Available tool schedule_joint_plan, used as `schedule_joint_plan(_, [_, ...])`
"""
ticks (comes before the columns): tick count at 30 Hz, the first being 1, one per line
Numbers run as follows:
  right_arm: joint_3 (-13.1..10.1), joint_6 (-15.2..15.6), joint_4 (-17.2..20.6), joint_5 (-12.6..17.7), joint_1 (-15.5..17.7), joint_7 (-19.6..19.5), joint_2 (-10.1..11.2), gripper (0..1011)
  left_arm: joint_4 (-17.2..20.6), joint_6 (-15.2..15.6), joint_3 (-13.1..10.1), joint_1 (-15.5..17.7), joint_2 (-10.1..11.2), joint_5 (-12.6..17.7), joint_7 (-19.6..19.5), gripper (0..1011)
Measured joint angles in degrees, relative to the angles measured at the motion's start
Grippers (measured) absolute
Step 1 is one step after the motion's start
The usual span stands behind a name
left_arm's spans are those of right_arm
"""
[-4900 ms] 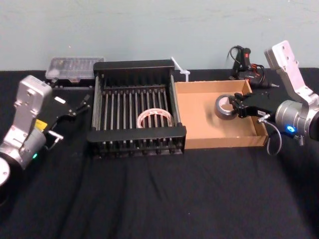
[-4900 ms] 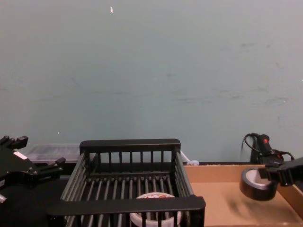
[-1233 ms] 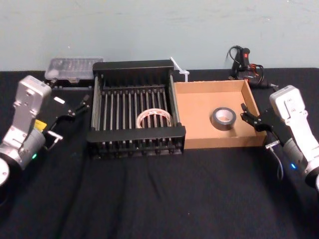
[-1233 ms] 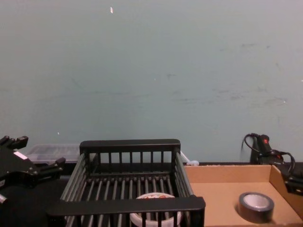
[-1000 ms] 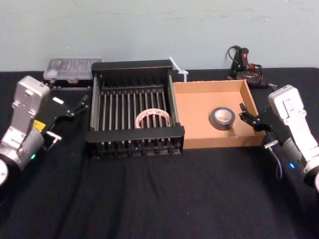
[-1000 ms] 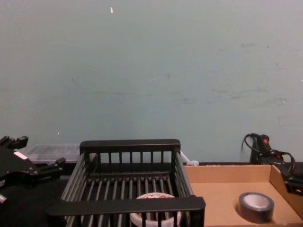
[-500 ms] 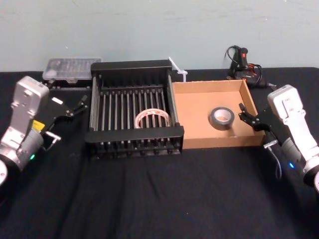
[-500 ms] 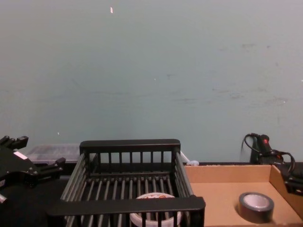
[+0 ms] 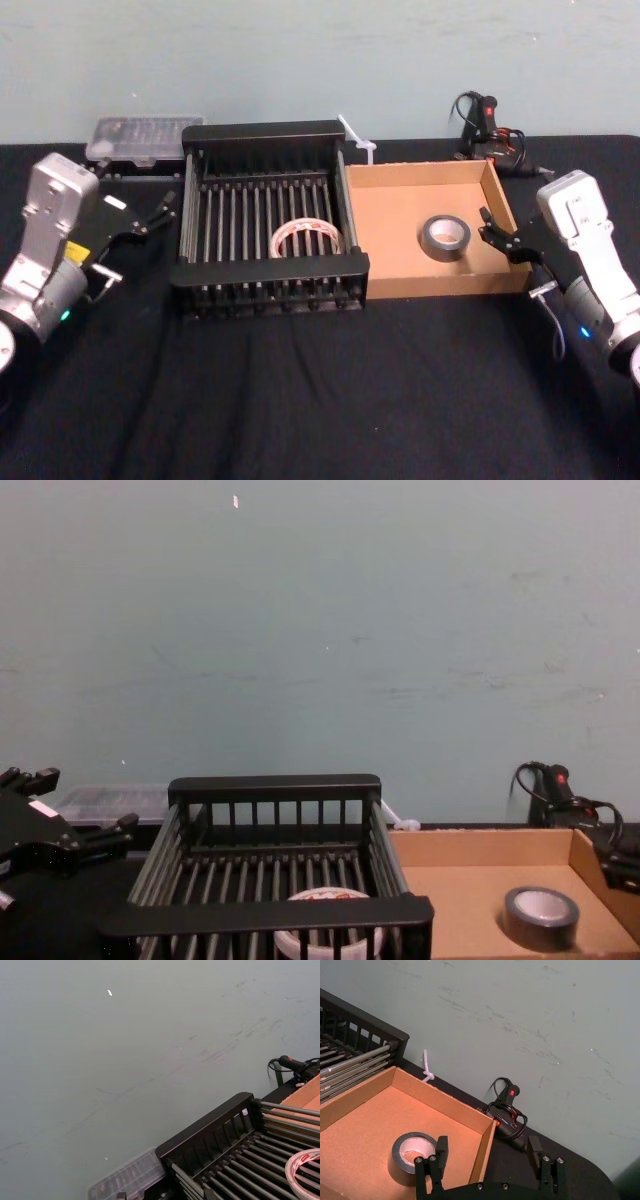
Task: Pick up the white tape and place it into the black box , Pick up the silver tape and place it into the brown box.
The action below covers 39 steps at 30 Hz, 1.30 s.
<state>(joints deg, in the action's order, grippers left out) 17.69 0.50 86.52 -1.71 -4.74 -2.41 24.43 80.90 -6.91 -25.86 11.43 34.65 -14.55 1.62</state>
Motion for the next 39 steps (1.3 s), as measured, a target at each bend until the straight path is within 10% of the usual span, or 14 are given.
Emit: schedule_joint_plan(39, [0.0,0.0,0.0,0.0,0.0,0.0,0.0,1002,0.0,0.0,0.0,0.0,0.0,0.0,0.0,1001])
